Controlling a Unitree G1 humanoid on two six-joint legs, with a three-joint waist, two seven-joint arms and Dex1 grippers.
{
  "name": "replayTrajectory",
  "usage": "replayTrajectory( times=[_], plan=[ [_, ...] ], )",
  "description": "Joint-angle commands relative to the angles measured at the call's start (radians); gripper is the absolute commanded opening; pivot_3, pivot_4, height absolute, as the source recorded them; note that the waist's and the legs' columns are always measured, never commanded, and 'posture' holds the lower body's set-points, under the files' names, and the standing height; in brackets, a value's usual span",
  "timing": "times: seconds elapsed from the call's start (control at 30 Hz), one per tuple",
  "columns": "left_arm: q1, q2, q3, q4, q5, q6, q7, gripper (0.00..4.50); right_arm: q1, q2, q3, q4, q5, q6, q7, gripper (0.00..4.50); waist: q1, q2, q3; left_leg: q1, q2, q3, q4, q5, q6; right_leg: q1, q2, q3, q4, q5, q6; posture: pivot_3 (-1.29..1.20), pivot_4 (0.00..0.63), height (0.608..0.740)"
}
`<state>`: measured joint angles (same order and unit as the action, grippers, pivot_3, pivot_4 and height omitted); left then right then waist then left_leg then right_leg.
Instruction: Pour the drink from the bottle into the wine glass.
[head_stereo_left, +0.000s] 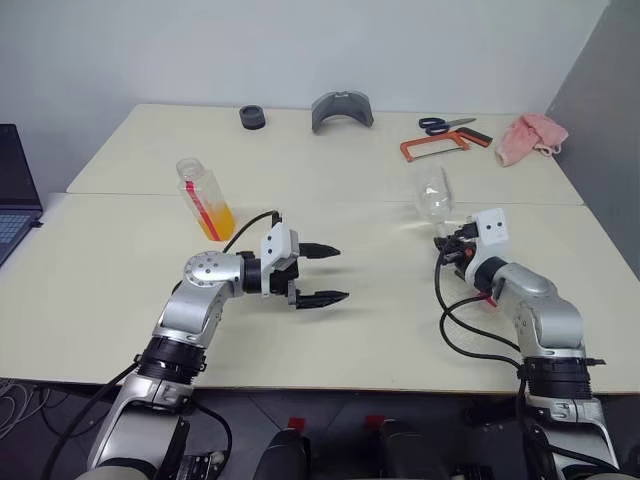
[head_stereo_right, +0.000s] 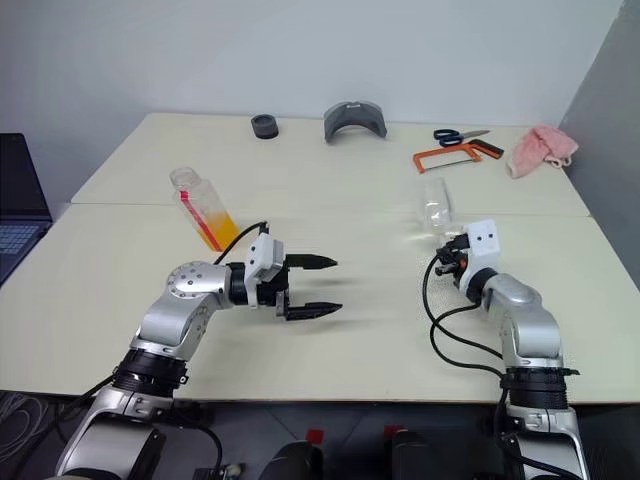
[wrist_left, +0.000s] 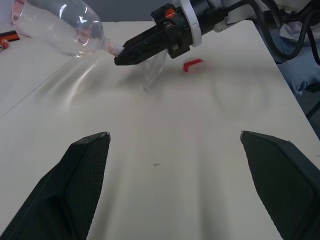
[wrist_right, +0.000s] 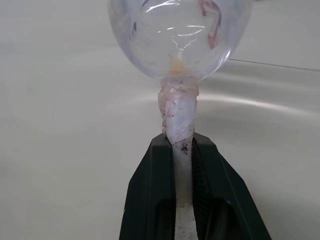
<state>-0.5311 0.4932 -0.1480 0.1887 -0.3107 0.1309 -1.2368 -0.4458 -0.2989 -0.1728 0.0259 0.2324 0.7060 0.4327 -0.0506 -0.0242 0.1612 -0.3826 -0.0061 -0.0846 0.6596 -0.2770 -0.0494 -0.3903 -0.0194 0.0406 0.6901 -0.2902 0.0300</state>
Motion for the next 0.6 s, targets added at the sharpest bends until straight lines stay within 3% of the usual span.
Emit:
replayTrajectory(
  times=[0.03, 0.17, 0.3, 0.33, 0.5, 0.6],
  plan=[
    [-0.025, 0.006, 0.02, -0.03, -0.019, 0.01, -0.003, 4.5, 0.004, -0.011, 0.052, -0.018, 0.052, 0.196, 0.02, 1.44, -0.002, 0.0, 0.0, 0.001, 0.0, 0.0, 0.0, 0.0, 0.0, 0.001, 0.001, 0.0, -0.001, 0.0, 0.0, 0.0, 0.15, 0.74],
    [-0.028, 0.007, 0.021, -0.026, -0.017, 0.009, -0.005, 4.5, -0.065, -0.069, 0.065, -0.068, 0.109, 0.383, 0.043, 2.85, -0.006, 0.003, 0.002, 0.002, 0.0, 0.0, 0.0, 0.0, 0.0, 0.001, 0.001, 0.0, 0.0, 0.0, 0.0, 0.0, 0.15, 0.74],
    [-0.03, 0.003, 0.019, -0.021, -0.016, 0.005, -0.004, 4.5, -0.115, -0.105, 0.073, -0.048, 0.128, 0.441, 0.056, 4.29, -0.004, 0.004, 0.002, 0.0, 0.0, -0.001, 0.0, 0.0, 0.001, 0.001, 0.001, 0.0, -0.001, 0.0, 0.0, 0.0, 0.15, 0.74],
    [-0.03, 0.003, 0.019, -0.022, -0.016, 0.004, -0.004, 4.5, -0.12, -0.117, 0.083, -0.043, 0.123, 0.439, 0.061, 4.44, -0.003, 0.004, 0.002, 0.0, 0.0, -0.001, 0.0, 0.0, 0.001, 0.001, 0.001, 0.0, -0.001, 0.0, 0.0, 0.0, 0.15, 0.74],
    [-0.03, 0.004, 0.021, -0.019, -0.014, 0.0, -0.003, 4.5, -0.108, -0.121, 0.093, -0.038, 0.118, 0.41, 0.056, 4.44, -0.003, 0.004, 0.002, 0.0, 0.0, -0.001, 0.0, 0.0, 0.001, 0.001, -0.001, 0.0, -0.002, 0.0, 0.0, 0.0, 0.15, 0.74],
    [-0.024, 0.006, 0.022, -0.023, -0.014, -0.001, -0.001, 4.5, -0.079, -0.084, 0.073, -0.048, 0.119, 0.386, 0.021, 3.86, -0.003, 0.004, 0.002, 0.0, 0.0, -0.001, 0.0, -0.001, 0.001, 0.001, -0.001, 0.0, -0.002, 0.0, 0.0, 0.0, 0.15, 0.74]
  ],
)
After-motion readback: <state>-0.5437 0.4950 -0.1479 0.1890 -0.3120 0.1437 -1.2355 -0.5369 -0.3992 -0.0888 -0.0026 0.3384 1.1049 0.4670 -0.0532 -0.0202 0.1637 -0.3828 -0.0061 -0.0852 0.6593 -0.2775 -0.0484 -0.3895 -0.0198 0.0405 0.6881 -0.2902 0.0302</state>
